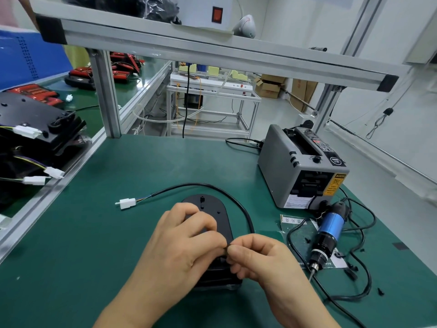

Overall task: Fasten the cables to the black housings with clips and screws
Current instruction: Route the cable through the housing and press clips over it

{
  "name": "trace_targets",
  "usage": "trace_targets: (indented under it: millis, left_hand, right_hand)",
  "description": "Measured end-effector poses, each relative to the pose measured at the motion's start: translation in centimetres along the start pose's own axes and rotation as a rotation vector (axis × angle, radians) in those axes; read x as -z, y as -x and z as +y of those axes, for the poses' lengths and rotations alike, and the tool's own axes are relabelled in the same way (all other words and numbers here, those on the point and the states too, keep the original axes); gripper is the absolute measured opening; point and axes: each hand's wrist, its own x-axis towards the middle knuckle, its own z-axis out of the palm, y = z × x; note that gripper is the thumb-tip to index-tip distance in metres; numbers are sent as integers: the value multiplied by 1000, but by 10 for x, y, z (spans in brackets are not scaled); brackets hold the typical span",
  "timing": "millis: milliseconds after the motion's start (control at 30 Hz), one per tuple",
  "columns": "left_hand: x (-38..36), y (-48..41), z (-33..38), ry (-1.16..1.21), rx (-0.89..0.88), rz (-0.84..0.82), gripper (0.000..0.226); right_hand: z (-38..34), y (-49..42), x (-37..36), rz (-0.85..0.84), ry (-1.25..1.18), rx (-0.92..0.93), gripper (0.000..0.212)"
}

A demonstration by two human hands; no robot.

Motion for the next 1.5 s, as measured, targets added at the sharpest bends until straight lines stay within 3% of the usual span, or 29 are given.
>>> trace_targets:
  millis: [267, 433, 500, 633, 700, 1033, 1500]
  left_hand:
    - [-5, 3, 6, -80, -53, 72, 16]
    - [-11, 14, 6, 1, -26, 82, 14]
    - [-12, 21, 4, 111, 88, 90, 17]
    - [-7, 31, 3, 296, 569, 202, 14]
    - [-9, 33, 5, 301, 657, 186, 15]
    - [-21, 25, 17, 164, 540, -58, 13]
    - [-30, 26, 15, 252, 599, -8, 20]
  right_hand:
    - [5, 2, 2, 21, -34, -11, 7]
    - [13, 6, 2, 48, -30, -29, 7]
    - [17, 8, 4, 55, -22, -30, 6]
    - [23, 13, 7, 115, 35, 9, 7]
    - [28, 14, 8, 148, 112, 33, 14]
    - [39, 8, -4, 255, 358, 125, 12]
    - [41, 6, -3, 281, 580, 194, 16]
